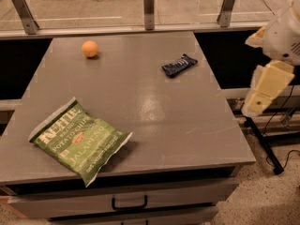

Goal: Move rxbar blueberry near green jalapeno chip bag

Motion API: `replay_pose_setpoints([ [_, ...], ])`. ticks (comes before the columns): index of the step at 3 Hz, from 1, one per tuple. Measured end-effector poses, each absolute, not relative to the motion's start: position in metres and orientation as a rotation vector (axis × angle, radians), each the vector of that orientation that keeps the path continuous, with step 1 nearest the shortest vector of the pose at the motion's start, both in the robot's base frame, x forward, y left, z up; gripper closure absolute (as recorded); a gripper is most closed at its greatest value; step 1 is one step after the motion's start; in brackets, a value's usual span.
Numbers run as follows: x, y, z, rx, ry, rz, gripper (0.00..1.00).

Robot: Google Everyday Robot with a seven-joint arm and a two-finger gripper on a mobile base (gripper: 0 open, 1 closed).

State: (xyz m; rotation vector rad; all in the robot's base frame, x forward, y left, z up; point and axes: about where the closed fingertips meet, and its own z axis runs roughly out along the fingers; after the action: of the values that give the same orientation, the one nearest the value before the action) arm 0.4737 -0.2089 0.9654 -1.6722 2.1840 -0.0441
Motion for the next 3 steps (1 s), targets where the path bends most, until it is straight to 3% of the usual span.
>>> replay_pose_setpoints([
  [3, 0.656, -0.163, 0.91, -1.283, 2.115, 0.187, 0.0],
])
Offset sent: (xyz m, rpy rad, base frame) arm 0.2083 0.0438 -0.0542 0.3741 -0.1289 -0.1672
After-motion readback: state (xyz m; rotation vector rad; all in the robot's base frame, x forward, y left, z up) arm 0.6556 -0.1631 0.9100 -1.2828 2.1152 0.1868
